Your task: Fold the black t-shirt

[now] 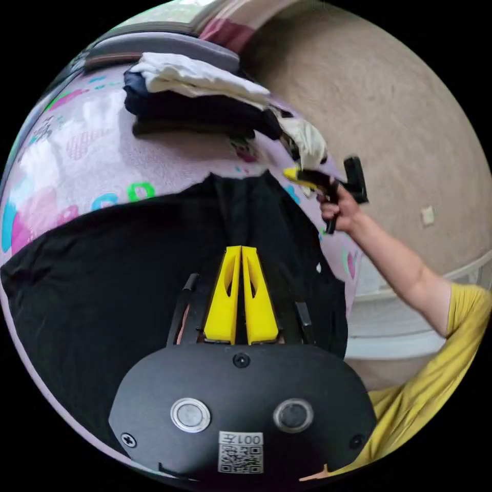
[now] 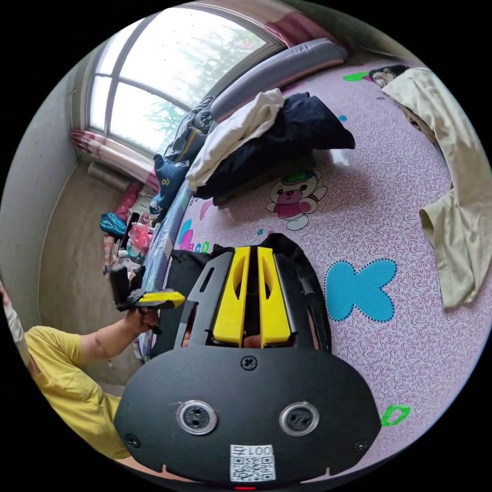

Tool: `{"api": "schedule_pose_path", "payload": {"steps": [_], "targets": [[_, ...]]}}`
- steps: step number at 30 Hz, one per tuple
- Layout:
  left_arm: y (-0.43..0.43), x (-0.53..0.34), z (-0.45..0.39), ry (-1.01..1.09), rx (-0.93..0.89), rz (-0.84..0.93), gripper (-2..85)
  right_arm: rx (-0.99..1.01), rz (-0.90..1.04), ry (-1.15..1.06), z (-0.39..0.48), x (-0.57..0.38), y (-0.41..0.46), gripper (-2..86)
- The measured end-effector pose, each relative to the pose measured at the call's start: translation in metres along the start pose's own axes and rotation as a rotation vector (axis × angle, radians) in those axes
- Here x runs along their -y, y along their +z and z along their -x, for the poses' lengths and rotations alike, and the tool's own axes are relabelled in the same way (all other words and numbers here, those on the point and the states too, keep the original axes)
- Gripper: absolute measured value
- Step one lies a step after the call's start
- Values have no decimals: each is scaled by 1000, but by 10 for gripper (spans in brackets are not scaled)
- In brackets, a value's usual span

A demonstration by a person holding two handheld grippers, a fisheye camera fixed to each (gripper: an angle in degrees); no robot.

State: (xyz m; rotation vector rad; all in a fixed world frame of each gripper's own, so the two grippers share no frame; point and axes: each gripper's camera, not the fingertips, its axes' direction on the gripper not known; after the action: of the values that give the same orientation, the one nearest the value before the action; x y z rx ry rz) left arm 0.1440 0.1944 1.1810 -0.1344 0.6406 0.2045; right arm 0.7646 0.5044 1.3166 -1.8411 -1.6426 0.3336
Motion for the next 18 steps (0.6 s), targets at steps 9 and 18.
{"api": "schedule_pose_path", "payload": {"steps": [9, 18], "targets": [[-28, 109, 90, -174, -155, -100, 57, 43, 38, 110, -49, 38, -1, 37], [-33, 137, 132, -290, -239, -84, 1, 39, 79, 162, -71, 45, 4, 18]]}}
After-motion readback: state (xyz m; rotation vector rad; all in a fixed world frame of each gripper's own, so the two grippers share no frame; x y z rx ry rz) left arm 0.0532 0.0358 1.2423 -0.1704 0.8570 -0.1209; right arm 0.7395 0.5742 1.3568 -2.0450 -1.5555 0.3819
